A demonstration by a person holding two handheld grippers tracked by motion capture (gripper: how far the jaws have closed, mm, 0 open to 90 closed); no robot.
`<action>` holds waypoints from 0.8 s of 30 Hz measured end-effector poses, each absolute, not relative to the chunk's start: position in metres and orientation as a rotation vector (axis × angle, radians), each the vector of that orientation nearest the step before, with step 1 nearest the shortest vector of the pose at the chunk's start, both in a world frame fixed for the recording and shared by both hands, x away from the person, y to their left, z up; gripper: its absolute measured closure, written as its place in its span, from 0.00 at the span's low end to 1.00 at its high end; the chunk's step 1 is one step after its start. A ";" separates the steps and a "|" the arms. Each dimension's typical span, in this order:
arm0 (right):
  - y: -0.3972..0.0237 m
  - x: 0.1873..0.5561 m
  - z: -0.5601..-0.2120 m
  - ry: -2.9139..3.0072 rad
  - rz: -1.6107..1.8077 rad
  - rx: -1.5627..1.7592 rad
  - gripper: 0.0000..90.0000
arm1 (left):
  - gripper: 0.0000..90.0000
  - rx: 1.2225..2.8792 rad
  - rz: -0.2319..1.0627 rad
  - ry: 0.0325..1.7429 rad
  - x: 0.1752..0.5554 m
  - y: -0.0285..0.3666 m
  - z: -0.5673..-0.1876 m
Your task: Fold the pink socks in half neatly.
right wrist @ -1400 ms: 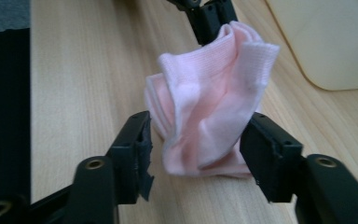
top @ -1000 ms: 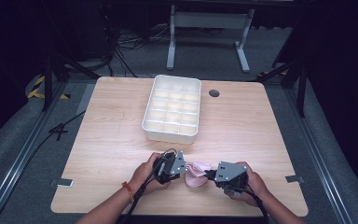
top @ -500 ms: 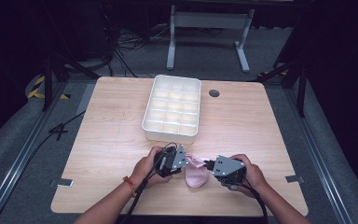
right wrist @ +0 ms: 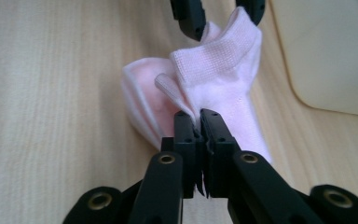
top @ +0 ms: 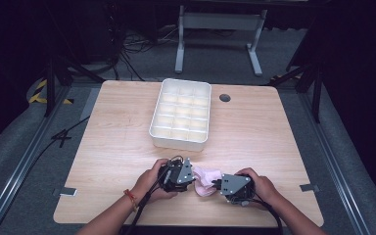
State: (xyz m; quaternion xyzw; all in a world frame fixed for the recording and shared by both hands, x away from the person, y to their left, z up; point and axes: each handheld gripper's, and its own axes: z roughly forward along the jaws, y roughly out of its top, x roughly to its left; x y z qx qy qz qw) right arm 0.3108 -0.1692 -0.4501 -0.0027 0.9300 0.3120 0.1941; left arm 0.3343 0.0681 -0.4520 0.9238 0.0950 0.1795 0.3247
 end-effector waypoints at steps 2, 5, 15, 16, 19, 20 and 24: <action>-0.169 0.310 -0.451 2.610 0.865 0.002 0.94 | 0.57 2.410 0.465 0.266 0.332 0.071 -0.449; -0.169 0.309 -0.452 2.620 0.863 -0.012 0.93 | 0.55 2.376 0.451 0.272 0.330 0.078 -0.443; -0.165 0.307 -0.454 2.653 0.861 -0.034 0.86 | 0.53 2.343 0.411 0.283 0.329 0.064 -0.440; -0.166 0.306 -0.453 2.652 0.870 -0.028 0.84 | 0.54 2.358 0.401 0.268 0.328 0.061 -0.442; -0.169 0.306 -0.451 2.667 0.901 -0.040 0.78 | 0.56 2.395 0.389 0.220 0.326 0.054 -0.448; -0.171 0.305 -0.451 2.675 0.916 -0.031 0.76 | 0.58 2.399 0.368 0.230 0.325 0.053 -0.450; -0.181 0.304 -0.443 2.695 1.016 0.012 0.71 | 0.61 2.431 0.346 0.213 0.325 0.052 -0.456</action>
